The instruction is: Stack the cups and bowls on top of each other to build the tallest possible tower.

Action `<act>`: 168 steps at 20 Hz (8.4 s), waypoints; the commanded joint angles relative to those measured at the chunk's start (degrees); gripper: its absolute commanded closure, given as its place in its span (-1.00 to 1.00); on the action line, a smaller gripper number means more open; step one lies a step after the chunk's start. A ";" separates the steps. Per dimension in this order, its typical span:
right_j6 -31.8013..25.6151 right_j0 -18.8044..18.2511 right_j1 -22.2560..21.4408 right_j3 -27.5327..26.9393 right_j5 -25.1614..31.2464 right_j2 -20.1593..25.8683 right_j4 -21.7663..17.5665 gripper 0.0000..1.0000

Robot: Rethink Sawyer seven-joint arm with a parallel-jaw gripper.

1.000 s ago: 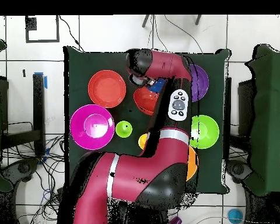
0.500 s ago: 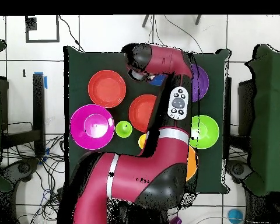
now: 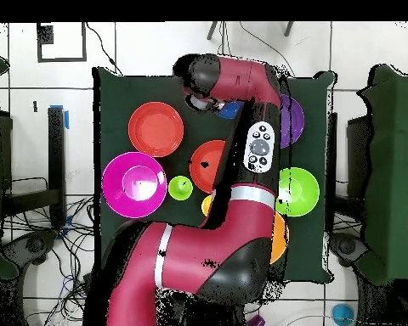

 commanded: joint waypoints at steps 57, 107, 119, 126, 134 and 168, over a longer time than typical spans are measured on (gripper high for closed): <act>-15.54 -1.89 -16.07 26.43 -4.75 8.16 -4.08 -1.00; -19.59 -15.52 -26.60 45.11 -9.39 19.72 -16.29 -1.00; -19.54 -18.28 -25.80 43.44 -8.61 22.77 -19.97 -1.00; -21.98 -20.62 -26.29 43.77 -7.78 24.90 -22.18 -1.00; -28.76 -23.45 -26.13 42.24 -3.86 28.60 -25.36 -1.00; -29.98 -29.00 -28.55 49.54 -6.04 28.42 -28.66 -1.00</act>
